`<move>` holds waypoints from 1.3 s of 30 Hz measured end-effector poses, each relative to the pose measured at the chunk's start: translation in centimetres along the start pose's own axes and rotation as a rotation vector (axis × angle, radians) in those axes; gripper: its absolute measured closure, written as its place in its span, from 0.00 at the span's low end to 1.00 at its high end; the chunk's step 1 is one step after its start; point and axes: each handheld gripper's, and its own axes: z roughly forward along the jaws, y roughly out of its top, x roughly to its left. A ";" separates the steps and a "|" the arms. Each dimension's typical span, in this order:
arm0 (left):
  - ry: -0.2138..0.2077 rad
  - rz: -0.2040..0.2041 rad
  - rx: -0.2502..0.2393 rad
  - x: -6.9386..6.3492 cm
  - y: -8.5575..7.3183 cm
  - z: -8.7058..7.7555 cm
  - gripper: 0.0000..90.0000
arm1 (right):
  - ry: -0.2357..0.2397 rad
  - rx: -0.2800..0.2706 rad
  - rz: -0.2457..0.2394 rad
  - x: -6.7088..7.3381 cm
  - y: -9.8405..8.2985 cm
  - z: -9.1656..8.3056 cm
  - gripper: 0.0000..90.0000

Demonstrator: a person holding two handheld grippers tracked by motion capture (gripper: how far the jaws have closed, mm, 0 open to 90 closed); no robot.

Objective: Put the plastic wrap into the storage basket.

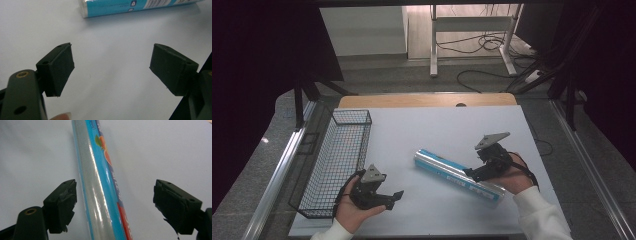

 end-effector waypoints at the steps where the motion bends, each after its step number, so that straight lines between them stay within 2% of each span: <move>1: 0.002 -0.001 0.000 0.0 0.0 0.0 0.21 | 0.005 0.008 0.002 0.0 0.1 0.2 0.22; 8: 0.009 0.006 0.000 0.0 -0.1 -0.1 0.21 | 0.050 0.045 -0.013 0.1 0.9 1.9 0.20; 33: 0.014 0.009 0.003 -0.1 -0.2 -0.1 0.21 | 0.080 0.149 -0.028 0.9 1.4 5.0 0.17; 39: 0.012 0.009 0.006 0.0 -0.2 0.0 0.21 | 0.078 0.177 -0.025 0.6 1.5 5.8 0.15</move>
